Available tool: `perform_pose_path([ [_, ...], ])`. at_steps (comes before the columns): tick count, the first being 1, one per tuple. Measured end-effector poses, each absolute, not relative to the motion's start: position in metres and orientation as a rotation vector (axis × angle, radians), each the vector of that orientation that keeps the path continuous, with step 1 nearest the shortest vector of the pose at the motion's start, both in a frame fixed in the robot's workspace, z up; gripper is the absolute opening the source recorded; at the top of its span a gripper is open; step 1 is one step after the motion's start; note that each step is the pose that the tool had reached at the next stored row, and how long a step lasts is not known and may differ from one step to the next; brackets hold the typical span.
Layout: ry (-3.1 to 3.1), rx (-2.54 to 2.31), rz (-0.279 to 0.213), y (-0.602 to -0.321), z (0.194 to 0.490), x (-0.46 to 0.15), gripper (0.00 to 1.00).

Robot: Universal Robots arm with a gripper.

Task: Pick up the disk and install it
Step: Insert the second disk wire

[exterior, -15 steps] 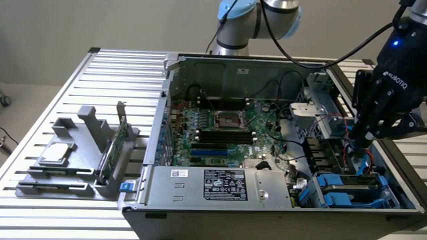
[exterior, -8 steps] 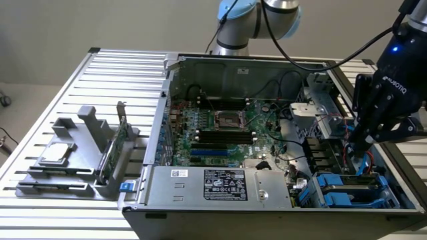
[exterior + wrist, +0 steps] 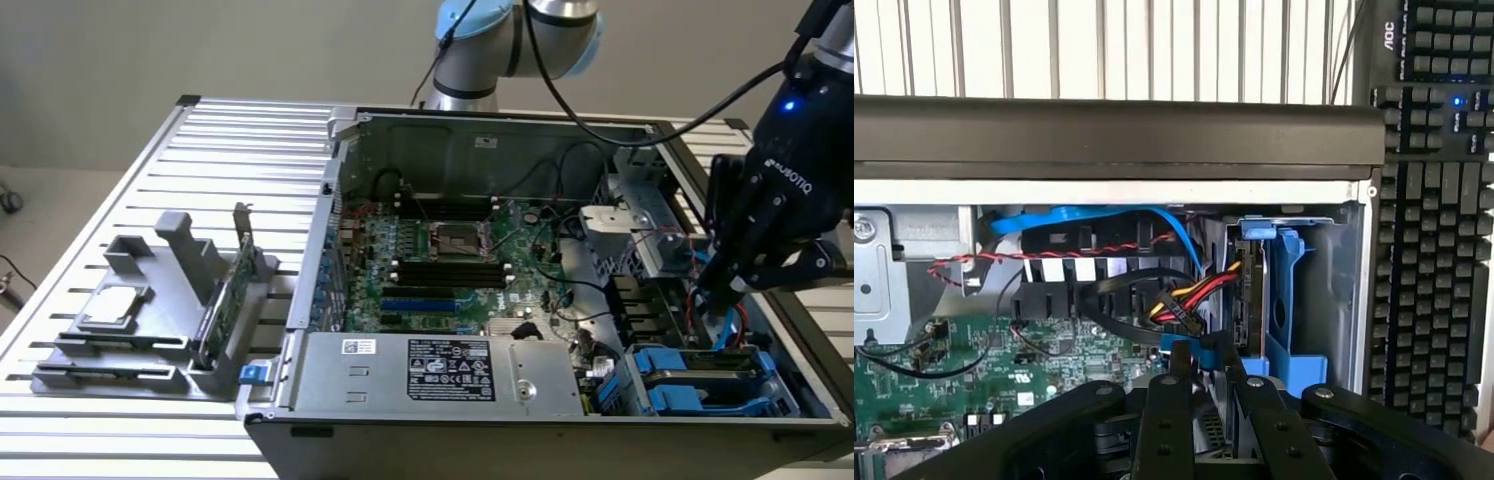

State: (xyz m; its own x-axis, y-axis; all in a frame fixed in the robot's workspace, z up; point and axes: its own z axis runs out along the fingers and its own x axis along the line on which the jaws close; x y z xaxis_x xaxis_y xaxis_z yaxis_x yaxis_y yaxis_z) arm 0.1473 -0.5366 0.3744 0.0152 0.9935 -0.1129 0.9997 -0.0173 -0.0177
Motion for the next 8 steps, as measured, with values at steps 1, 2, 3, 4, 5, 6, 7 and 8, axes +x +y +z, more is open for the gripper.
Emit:
perform_pose_path([
  [1, 2.154, 2.189, -0.144, -0.5365, 0.3734, 0.1473, 0.25],
  [2, 2.153, 2.188, -0.145, -0.5365, 0.3727, 0.1474, 0.25],
  [3, 2.153, 2.188, -0.146, -0.5366, 0.3718, 0.1476, 0.25],
  [4, 2.152, 2.188, -0.147, -0.5366, 0.3711, 0.1477, 0.25],
  [5, 2.152, 2.187, -0.148, -0.5365, 0.3705, 0.1478, 0.25],
  [6, 2.152, 2.187, -0.148, -0.5365, 0.3701, 0.1479, 0.25],
  [7, 2.152, 2.187, -0.15, -0.5365, 0.3699, 0.1481, 0.25],
  [8, 2.152, 2.187, -0.152, -0.5366, 0.3699, 0.1483, 0.25],
])
